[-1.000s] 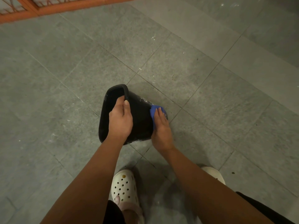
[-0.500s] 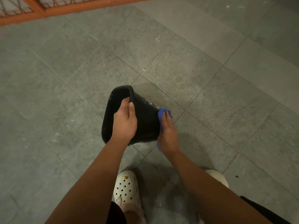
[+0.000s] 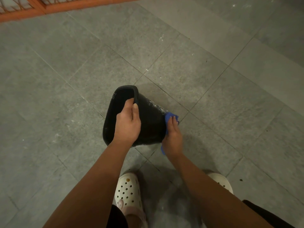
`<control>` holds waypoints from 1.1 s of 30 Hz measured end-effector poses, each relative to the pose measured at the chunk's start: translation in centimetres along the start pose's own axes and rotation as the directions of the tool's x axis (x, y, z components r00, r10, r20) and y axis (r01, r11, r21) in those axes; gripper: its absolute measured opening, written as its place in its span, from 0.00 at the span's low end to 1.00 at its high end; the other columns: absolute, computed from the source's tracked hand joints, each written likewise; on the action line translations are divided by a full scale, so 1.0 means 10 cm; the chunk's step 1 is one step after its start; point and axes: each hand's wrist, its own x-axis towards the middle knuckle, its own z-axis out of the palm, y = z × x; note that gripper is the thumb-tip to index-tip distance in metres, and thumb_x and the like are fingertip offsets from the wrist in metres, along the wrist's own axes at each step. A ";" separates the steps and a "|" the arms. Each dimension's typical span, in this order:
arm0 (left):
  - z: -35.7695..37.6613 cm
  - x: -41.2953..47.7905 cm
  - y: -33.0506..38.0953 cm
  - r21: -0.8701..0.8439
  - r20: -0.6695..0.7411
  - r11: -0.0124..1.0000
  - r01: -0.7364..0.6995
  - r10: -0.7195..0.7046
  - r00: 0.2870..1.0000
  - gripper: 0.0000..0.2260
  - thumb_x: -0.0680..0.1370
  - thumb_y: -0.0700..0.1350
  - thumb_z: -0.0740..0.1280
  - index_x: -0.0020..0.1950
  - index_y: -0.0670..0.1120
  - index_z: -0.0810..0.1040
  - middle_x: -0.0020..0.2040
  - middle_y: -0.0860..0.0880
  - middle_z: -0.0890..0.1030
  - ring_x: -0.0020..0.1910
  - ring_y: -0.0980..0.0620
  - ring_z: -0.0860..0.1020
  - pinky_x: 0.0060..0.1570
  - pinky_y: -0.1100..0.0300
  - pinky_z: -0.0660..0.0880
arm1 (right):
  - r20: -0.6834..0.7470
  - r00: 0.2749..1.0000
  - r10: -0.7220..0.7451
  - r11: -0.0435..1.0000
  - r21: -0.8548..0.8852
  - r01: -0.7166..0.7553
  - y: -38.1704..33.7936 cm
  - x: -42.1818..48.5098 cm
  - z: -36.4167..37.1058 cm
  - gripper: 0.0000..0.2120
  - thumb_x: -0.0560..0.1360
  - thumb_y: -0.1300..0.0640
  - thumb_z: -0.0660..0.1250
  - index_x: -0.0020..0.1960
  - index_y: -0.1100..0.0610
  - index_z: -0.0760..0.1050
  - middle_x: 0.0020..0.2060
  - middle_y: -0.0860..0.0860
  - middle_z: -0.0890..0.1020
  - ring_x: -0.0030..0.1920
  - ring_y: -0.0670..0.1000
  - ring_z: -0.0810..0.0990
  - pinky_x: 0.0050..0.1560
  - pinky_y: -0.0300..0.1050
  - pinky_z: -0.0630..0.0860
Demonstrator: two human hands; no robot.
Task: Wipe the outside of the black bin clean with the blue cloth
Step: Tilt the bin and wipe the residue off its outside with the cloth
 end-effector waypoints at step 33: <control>-0.06 0.06 -0.13 -0.028 -0.037 0.999 0.036 -0.037 0.999 0.15 0.83 0.48 0.53 0.66 0.45 0.71 0.37 0.59 0.71 0.34 0.79 0.70 0.35 0.83 0.65 | 0.018 0.998 -0.059 0.997 -0.051 0.060 -0.16 0.06 0.05 0.33 0.72 0.73 0.57 0.74 0.59 0.52 0.75 0.57 0.54 0.75 0.59 0.50 0.73 0.47 0.47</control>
